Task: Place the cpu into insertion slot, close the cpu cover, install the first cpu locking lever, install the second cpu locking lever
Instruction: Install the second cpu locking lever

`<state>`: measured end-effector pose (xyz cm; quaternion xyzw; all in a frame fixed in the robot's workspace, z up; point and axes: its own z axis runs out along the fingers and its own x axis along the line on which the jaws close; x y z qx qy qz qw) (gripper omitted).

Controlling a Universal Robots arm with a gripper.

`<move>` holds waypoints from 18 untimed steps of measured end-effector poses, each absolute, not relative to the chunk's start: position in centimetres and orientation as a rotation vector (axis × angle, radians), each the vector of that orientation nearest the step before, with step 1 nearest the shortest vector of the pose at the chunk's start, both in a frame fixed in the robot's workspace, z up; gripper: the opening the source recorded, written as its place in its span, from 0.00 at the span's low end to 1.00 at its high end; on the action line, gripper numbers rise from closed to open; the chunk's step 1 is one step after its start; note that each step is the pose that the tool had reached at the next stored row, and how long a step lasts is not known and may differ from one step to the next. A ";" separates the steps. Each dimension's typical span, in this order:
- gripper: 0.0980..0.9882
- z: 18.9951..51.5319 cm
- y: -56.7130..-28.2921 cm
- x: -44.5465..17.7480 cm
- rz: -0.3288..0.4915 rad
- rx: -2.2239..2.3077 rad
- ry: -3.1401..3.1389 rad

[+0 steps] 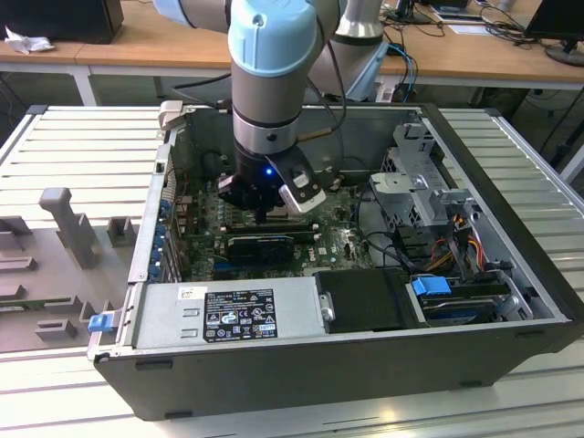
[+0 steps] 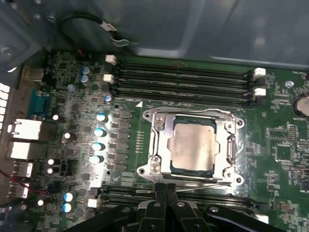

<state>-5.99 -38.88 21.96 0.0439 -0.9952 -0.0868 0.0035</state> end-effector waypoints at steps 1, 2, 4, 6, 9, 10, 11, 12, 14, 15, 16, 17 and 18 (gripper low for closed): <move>0.01 21.9 -38.9 -6.3 -0.273 0.144 -3.119; 0.01 21.9 -38.9 -6.5 -0.276 0.146 -3.119; 0.01 21.7 -39.0 -6.6 -0.288 0.147 -3.118; 0.01 21.4 -39.1 -6.6 -0.298 0.147 -3.117; 0.01 21.1 -39.2 -6.7 -0.323 0.147 -3.115; 0.01 20.9 -39.3 -6.8 -0.339 0.148 -3.114; 0.01 20.8 -39.4 -6.9 -0.349 0.149 -3.113; 0.01 20.7 -39.5 -6.9 -0.359 0.150 -3.112; 0.01 20.5 -39.7 -7.0 -0.377 0.150 -3.111; 0.01 20.4 -39.7 -7.1 -0.389 0.151 -3.109; 0.01 20.3 -39.7 -7.1 -0.396 0.151 -3.109; 0.01 20.2 -39.7 -7.1 -0.411 0.151 -3.107; 0.01 20.1 -39.7 -7.1 -0.419 0.151 -3.106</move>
